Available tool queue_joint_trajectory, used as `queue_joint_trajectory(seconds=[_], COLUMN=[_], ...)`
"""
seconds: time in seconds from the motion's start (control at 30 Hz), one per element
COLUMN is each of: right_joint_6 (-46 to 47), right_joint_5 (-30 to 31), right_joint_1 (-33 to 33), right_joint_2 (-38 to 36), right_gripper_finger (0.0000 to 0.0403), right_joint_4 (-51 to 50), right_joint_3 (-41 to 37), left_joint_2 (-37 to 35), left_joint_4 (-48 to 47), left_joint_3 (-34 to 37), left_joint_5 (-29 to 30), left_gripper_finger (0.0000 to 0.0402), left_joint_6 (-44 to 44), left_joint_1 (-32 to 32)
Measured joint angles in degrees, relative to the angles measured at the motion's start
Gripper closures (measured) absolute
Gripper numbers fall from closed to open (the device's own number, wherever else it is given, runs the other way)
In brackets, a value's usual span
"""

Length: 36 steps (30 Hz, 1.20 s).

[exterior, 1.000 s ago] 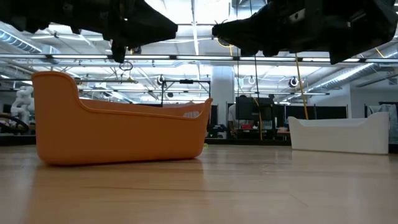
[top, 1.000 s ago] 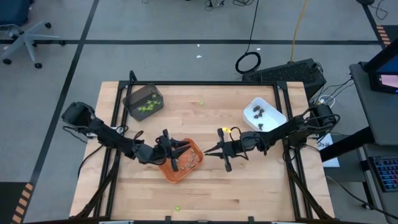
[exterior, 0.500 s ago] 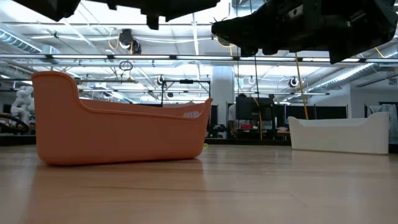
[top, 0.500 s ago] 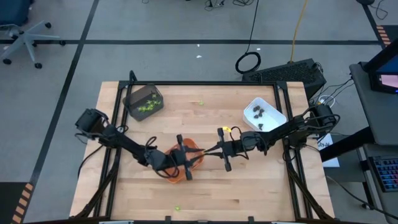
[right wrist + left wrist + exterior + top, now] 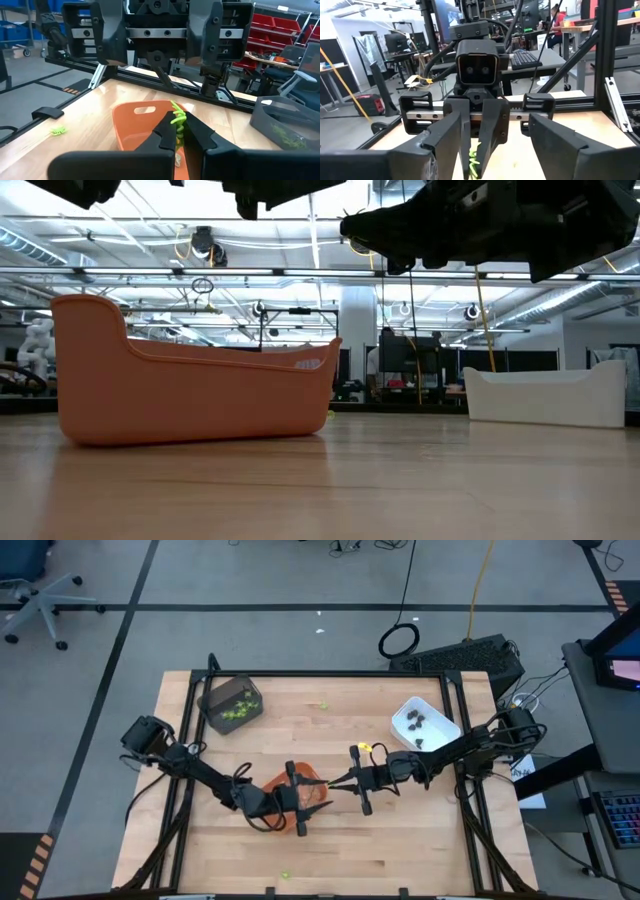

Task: Sort Halloween decoration
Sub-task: Put the green spider toy into the black bin

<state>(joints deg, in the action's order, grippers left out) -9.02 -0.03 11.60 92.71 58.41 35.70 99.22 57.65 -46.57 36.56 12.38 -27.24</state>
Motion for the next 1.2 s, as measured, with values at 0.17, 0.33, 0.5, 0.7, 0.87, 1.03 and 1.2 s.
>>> queue_joint_trajectory(seconds=[0.17, 0.33, 0.5, 0.7, 0.87, 1.03, 1.2], right_joint_6=[0.0, 1.1, 1.3, 1.3, 1.0, 1.6, 2.1], right_joint_5=[0.0, 0.0, 0.0, 0.0, 0.0, 0.0, 0.0], right_joint_1=[0.0, 0.0, 0.0, 0.0, 0.0, 0.0, 0.0], right_joint_2=[0.0, 0.0, 0.0, 0.0, 0.0, 0.0, 0.0], right_gripper_finger=[0.0401, 0.0401, 0.0401, 0.0401, 0.0401, 0.0401, 0.0401], right_joint_4=[0.0, 0.0, 0.0, 0.0, 0.1, 0.1, 0.1], right_joint_3=[0.0, 0.0, 0.0, 0.0, 0.0, 0.0, 0.0], left_joint_2=[0.0, 0.2, 1.6, 1.8, 1.8, 1.9, 2.0], left_joint_4=[0.1, 0.0, 2.3, 2.5, 1.5, 1.3, -0.6], left_joint_3=[0.0, 0.0, 0.0, 0.0, 0.0, 0.0, 0.0], left_joint_5=[0.3, 1.9, 5.0, 5.4, 5.4, 1.7, -0.1], left_gripper_finger=[0.0169, 0.0169, 0.0174, 0.0198, 0.0215, 0.0219, 0.0220], left_joint_6=[0.0, 0.0, 1.9, 2.6, 3.0, 1.9, 1.4], left_joint_1=[-0.6, -1.4, -2.1, -2.0, -1.3, 0.4, 1.9])
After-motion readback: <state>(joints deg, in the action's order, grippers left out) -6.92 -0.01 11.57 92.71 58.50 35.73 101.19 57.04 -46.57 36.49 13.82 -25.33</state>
